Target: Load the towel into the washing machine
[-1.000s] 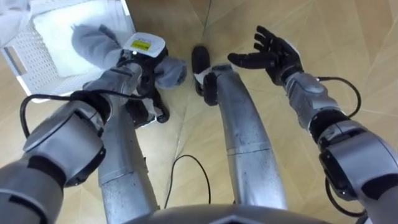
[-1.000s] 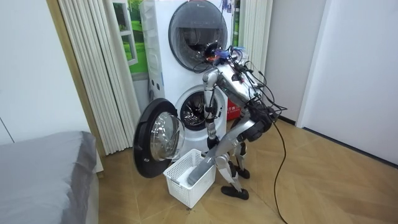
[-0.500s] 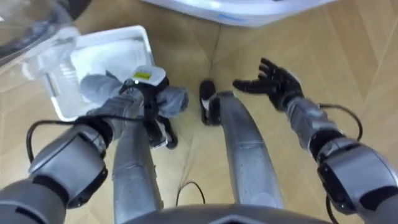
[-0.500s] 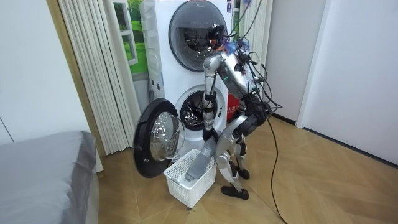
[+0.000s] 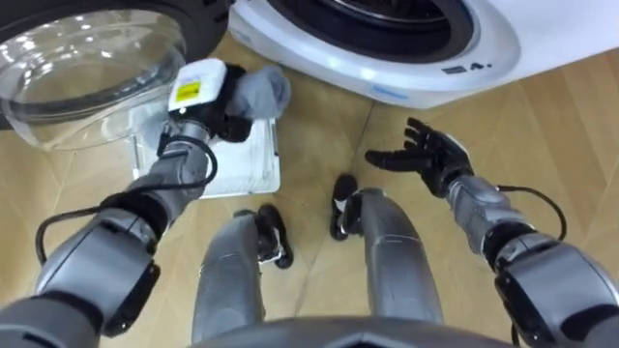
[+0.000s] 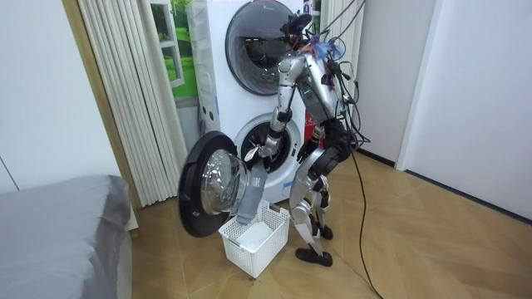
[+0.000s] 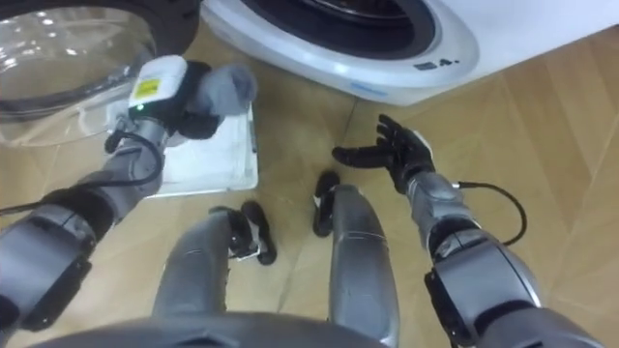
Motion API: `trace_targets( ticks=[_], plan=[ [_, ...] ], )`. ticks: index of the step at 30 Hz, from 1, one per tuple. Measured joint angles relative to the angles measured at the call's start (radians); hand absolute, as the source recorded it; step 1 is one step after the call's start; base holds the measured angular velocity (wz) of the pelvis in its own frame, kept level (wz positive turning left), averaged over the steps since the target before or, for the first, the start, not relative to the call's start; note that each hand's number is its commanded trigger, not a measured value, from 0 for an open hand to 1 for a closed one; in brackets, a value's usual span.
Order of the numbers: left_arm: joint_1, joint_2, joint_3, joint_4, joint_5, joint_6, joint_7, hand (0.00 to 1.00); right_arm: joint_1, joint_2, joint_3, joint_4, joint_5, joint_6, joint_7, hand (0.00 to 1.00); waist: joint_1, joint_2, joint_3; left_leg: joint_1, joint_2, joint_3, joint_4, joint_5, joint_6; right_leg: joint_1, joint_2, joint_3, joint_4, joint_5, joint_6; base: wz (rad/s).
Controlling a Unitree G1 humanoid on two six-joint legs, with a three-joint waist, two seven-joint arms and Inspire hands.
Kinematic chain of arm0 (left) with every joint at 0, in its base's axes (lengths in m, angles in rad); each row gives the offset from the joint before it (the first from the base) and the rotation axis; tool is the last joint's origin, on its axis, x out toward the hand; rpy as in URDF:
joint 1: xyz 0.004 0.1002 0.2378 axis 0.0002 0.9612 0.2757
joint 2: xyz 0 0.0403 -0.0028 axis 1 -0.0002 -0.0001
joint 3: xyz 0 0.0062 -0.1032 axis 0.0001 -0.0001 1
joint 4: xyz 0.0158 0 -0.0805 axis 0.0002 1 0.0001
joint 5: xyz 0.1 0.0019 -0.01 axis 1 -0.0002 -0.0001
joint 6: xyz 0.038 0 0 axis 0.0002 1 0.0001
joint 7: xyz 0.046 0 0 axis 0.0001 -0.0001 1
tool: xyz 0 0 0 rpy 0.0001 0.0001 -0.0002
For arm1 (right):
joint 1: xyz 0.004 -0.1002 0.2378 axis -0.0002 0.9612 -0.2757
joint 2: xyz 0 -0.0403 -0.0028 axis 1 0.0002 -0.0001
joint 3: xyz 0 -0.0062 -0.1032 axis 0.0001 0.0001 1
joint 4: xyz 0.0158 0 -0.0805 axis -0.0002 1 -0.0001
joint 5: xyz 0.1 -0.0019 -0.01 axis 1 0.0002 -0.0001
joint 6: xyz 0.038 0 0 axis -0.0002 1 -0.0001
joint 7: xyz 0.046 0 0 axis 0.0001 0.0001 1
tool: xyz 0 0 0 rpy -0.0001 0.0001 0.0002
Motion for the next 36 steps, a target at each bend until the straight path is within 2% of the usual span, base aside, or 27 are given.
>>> trace_targets(
  ticks=[2,4,6,8,9,11,13,16,17,19,22,29,33,36],
  plan=[
    [0.013,-0.014,0.017,-0.040,-0.054,-0.008,0.000,1.00,0.000,-0.001,0.000,-0.001,-0.008,-0.002,0.000,0.00,0.013,0.000,-0.0001,-0.001,-0.001,-0.003,0.000,0.002,-0.001,0.002,-0.005,-0.014,-0.002,0.002,-0.003,0.06],
    [0.020,-0.030,0.030,-0.071,-0.161,-0.034,-0.009,1.00,0.004,0.002,0.000,-0.031,-0.042,-0.005,0.002,0.00,0.032,-0.002,-0.0009,-0.001,-0.007,-0.005,-0.009,0.010,0.000,0.004,-0.013,-0.021,-0.006,0.002,-0.006,0.08],
    [0.024,-0.036,0.032,-0.104,-0.235,-0.034,-0.030,1.00,0.004,0.005,0.000,-0.055,-0.057,-0.009,0.003,0.00,0.035,-0.003,-0.0023,0.001,-0.018,-0.014,-0.023,0.023,-0.001,0.009,-0.021,-0.027,-0.017,0.001,-0.006,0.18],
    [0.039,-0.039,0.037,-0.161,-0.332,-0.036,-0.063,1.00,-0.002,0.013,0.000,-0.082,-0.086,-0.011,0.000,0.00,0.043,-0.010,-0.0071,0.002,-0.019,-0.014,-0.026,0.027,-0.001,0.010,-0.023,-0.030,-0.017,0.002,-0.007,0.10],
    [0.044,-0.047,0.037,-0.181,-0.409,-0.040,-0.085,1.00,-0.002,0.018,0.001,-0.107,-0.105,-0.013,0.001,0.00,0.052,-0.017,-0.0129,0.007,-0.019,-0.014,-0.027,0.028,-0.002,0.016,-0.024,-0.033,-0.017,0.002,-0.007,0.00],
    [0.047,-0.059,0.037,-0.194,-0.506,-0.048,-0.134,1.00,-0.001,0.024,0.005,-0.128,-0.136,-0.022,0.004,0.00,0.063,-0.023,-0.0179,0.019,-0.018,-0.022,-0.028,0.029,-0.004,0.037,-0.024,-0.045,-0.020,0.002,-0.007,0.10],
    [0.058,-0.059,0.038,-0.206,-0.652,-0.074,-0.210,1.00,0.001,0.028,0.018,-0.165,-0.167,-0.023,0.010,0.00,0.066,-0.038,-0.0279,0.033,-0.019,-0.029,-0.036,0.031,-0.003,0.060,-0.024,-0.056,-0.036,0.002,-0.007,0.11],
    [0.068,-0.061,0.037,-0.207,-0.783,-0.073,-0.303,1.00,0.006,0.029,0.022,-0.187,-0.197,-0.023,0.020,0.00,0.069,-0.044,-0.0322,0.049,-0.020,-0.038,-0.043,0.033,-0.002,0.086,-0.027,-0.069,-0.053,0.003,-0.004,0.11],
    [0.083,-0.060,0.038,-0.228,-0.828,-0.071,-0.349,1.00,0.007,0.028,0.022,-0.194,-0.201,-0.023,0.034,0.00,0.069,-0.049,-0.0352,0.052,-0.022,-0.040,-0.047,0.034,-0.001,0.090,-0.028,-0.071,-0.057,0.004,-0.003,0.11],
    [0.112,-0.051,0.038,-0.282,-0.902,-0.071,-0.430,1.00,0.011,0.027,0.021,-0.217,-0.233,-0.022,0.048,0.00,0.081,-0.049,-0.0353,0.050,-0.022,-0.044,-0.052,0.038,0.001,0.095,-0.029,-0.080,-0.069,0.008,-0.003,0.08],
    [0.119,-0.049,0.039,-0.322,-0.959,-0.068,-0.509,1.00,0.015,0.033,0.031,-0.225,-0.254,-0.023,0.077,0.00,0.093,-0.048,-0.0353,0.049,-0.021,-0.050,-0.052,0.038,0.001,0.099,-0.030,-0.091,-0.069,0.009,-0.003,0.05],
    [0.119,-0.059,0.039,-0.340,-0.982,-0.067,-0.624,1.00,0.023,0.032,0.050,-0.230,-0.303,-0.023,0.134,0.00,0.103,-0.047,-0.0352,0.041,-0.022,-0.063,-0.052,0.039,0.000,0.100,-0.029,-0.103,-0.070,0.009,-0.003,0.04],
    [0.119,-0.060,0.025,-0.342,-1.105,-0.054,-0.682,1.00,0.031,0.030,0.069,-0.230,-0.308,-0.023,0.142,0.00,0.115,-0.044,-0.0354,0.040,-0.019,-0.067,-0.053,0.039,-0.001,0.103,-0.025,-0.105,-0.073,0.010,-0.004,0.01],
    [0.119,-0.060,0.025,-0.343,-1.158,-0.050,-0.725,1.00,0.031,0.026,0.068,-0.230,-0.308,-0.023,0.161,0.00,0.118,-0.036,-0.0347,0.040,-0.018,-0.075,-0.055,0.040,-0.003,0.112,-0.022,-0.112,-0.083,0.011,-0.005,0.04]
  ],
)
